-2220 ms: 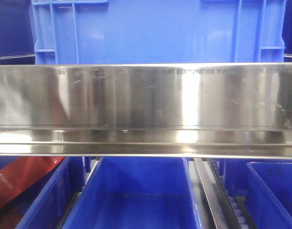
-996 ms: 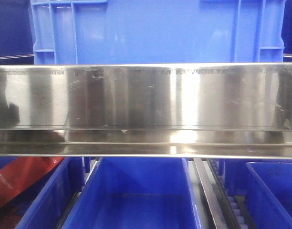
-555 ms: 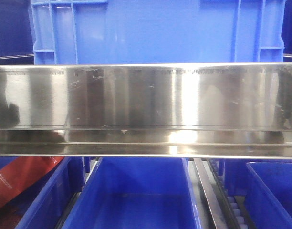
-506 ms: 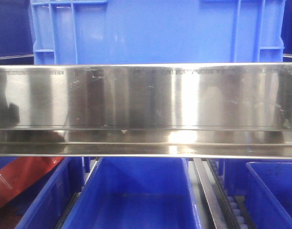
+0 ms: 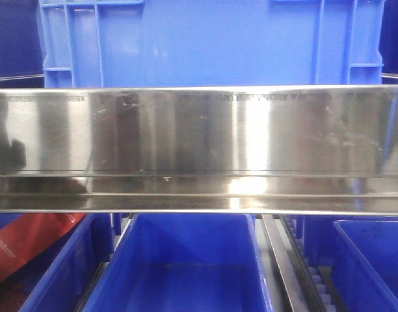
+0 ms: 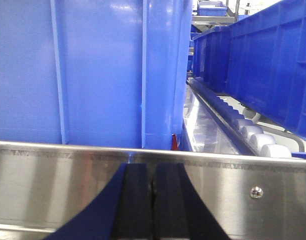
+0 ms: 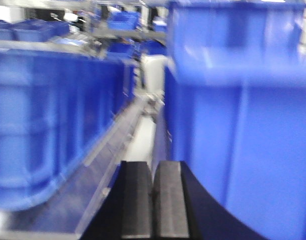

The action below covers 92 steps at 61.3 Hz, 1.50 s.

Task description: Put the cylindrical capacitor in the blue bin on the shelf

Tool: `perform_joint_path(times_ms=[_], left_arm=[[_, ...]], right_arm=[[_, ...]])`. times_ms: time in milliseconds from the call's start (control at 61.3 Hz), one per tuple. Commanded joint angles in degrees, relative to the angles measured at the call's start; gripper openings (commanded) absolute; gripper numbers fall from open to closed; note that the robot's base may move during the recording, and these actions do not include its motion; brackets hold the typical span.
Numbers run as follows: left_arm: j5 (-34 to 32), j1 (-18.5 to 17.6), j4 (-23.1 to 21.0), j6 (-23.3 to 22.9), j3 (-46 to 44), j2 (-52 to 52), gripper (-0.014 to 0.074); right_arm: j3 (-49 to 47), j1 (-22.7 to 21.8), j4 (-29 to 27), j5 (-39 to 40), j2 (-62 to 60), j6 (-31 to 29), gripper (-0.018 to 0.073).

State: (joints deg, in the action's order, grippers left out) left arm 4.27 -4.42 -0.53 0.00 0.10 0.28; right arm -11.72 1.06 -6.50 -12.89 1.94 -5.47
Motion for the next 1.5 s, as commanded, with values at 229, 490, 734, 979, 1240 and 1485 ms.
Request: perform_joint_path(times_ms=[229, 490, 734, 979, 1240, 1485], left_arm=[[-1.03, -0.28, -0.34, 0.0, -0.1, -0.28, -0.0111], [-1.03, -0.28, -0.34, 0.0, -0.1, -0.28, -0.0111], [-1.03, -0.28, -0.34, 0.0, -0.1, -0.28, -0.0111], [-1.03, -0.28, -0.34, 0.0, -0.1, -0.28, -0.0111], [-1.03, -0.28, -0.34, 0.0, -0.1, -0.28, -0.0111], [-1.03, -0.28, -0.34, 0.0, -0.1, -0.28, -0.0111]], right_arm=[[10.89, -2.25, -0.13, 4.71, -1.94, 0.93, -0.016], [11.72, -2.25, -0.7, 10.32, -1.94, 0.93, -0.016], [11.72, -2.25, -0.7, 10.32, -1.94, 0.93, -0.016], [11.72, -2.25, -0.7, 10.32, -1.94, 0.93, -0.016], [11.72, -2.25, -0.7, 10.32, -1.94, 0.93, -0.016], [11.72, -2.25, -0.7, 10.32, -1.94, 0.93, -0.016]])
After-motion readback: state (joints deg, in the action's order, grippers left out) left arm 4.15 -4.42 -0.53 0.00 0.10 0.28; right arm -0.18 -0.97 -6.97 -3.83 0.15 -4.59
